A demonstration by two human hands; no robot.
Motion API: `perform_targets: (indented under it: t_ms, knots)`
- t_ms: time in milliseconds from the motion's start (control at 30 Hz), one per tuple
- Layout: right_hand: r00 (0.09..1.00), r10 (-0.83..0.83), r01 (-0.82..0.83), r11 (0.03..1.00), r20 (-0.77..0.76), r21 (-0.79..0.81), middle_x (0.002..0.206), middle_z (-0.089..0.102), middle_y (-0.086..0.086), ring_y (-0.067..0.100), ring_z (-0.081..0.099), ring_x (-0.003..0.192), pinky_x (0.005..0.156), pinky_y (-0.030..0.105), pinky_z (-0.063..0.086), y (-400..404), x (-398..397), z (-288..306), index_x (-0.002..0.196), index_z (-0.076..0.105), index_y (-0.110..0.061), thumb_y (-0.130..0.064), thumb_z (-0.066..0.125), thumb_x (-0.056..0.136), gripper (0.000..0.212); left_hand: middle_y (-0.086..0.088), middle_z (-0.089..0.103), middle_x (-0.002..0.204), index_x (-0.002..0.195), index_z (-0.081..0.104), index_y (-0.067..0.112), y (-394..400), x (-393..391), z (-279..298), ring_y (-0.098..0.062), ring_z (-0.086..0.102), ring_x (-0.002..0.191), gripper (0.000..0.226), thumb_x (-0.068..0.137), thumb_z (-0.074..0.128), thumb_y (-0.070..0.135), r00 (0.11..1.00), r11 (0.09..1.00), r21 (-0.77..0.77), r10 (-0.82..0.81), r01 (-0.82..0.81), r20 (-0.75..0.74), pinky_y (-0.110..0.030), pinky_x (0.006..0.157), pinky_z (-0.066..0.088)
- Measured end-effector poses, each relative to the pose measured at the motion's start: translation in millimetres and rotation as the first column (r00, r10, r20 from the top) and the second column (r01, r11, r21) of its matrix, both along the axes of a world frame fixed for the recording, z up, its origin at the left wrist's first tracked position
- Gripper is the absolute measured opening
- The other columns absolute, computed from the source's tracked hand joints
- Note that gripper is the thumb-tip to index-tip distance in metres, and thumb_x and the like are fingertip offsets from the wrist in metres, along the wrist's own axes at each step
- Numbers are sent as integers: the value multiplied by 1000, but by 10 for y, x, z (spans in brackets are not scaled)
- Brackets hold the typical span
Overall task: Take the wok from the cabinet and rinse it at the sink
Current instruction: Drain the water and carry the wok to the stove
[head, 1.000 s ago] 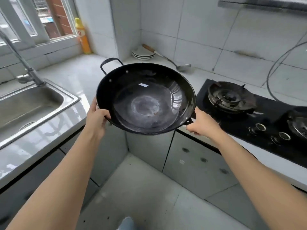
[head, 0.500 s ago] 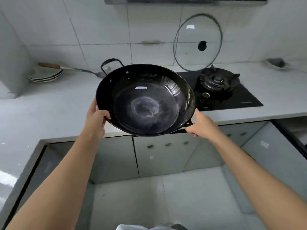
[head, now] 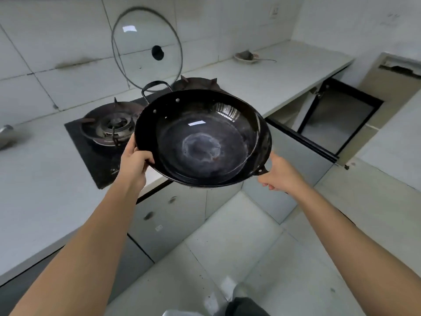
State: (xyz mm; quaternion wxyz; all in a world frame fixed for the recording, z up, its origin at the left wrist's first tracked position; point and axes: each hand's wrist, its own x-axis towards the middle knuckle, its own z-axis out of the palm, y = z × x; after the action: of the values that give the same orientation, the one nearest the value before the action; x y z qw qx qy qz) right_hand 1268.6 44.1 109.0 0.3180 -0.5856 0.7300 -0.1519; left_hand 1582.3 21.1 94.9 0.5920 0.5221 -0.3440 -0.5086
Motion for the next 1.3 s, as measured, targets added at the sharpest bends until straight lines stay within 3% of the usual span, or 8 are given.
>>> perform_targets:
  t_ms: [200,467,567,700,867,1000,1133,1300]
  knots:
    - [986,-168,168,986,7,6,69,63,5,13,54,50,51,24,47,226,-560,63,134,34,-18,-7,61,78,64,4,48,72,117,61,22,-356,-688,10,-12,44,65,81,55,34,-23,981,981,-32,-194,193,-6,-14,47,42]
    - [941,-333,333,943,58,11,69,63,5,15,54,52,56,27,49,331,-1415,72,139,31,-22,-9,63,79,70,4,54,78,118,62,29,-768,-1707,57,-13,47,66,86,53,34,-21,920,919,-32,-392,393,25,-17,48,40]
    - [919,-391,391,920,43,13,72,63,4,14,56,55,60,28,52,365,-1753,75,134,35,-20,-11,63,79,63,5,52,72,119,61,32,-907,-2136,70,-11,45,60,88,55,34,-22,901,902,-7,-432,432,34,-15,46,40]
    - [897,-440,439,898,38,24,83,67,9,16,59,58,65,32,54,330,-2236,62,136,33,-20,-14,64,80,64,11,52,57,130,54,19,-1053,-2726,85,-5,43,44,88,57,31,-24,888,889,40,-457,456,43,-15,37,36]
    - [884,-468,468,883,6,15,86,66,8,13,58,56,52,24,47,262,-2801,41,139,28,-19,-15,65,82,69,6,51,71,134,50,22,-1234,-3371,28,-7,43,52,94,55,30,-23,877,877,43,-480,478,27,-14,40,37]
    - [865,-501,501,865,-27,-3,77,67,3,13,59,53,57,26,50,247,-3270,5,138,30,-22,-15,63,79,68,5,52,73,128,55,27,-1350,-3916,-7,-9,43,54,90,56,29,-22,864,865,37,-502,500,33,-14,39,34]
    - [843,-537,537,843,-47,2,72,66,-2,13,61,56,62,29,53,210,-3632,-21,136,29,-24,-15,62,78,67,3,54,83,136,49,22,-1531,-4315,-99,-10,46,60,96,50,33,-20,836,837,34,-548,547,25,-15,41,39]
    - [810,-585,586,810,-40,12,73,67,-1,12,61,54,54,25,48,96,-4006,-71,133,32,-23,-15,61,77,63,1,55,84,127,56,31,-1778,-4832,-144,-10,47,60,94,52,32,-21,815,815,35,-579,579,-4,-16,41,39]
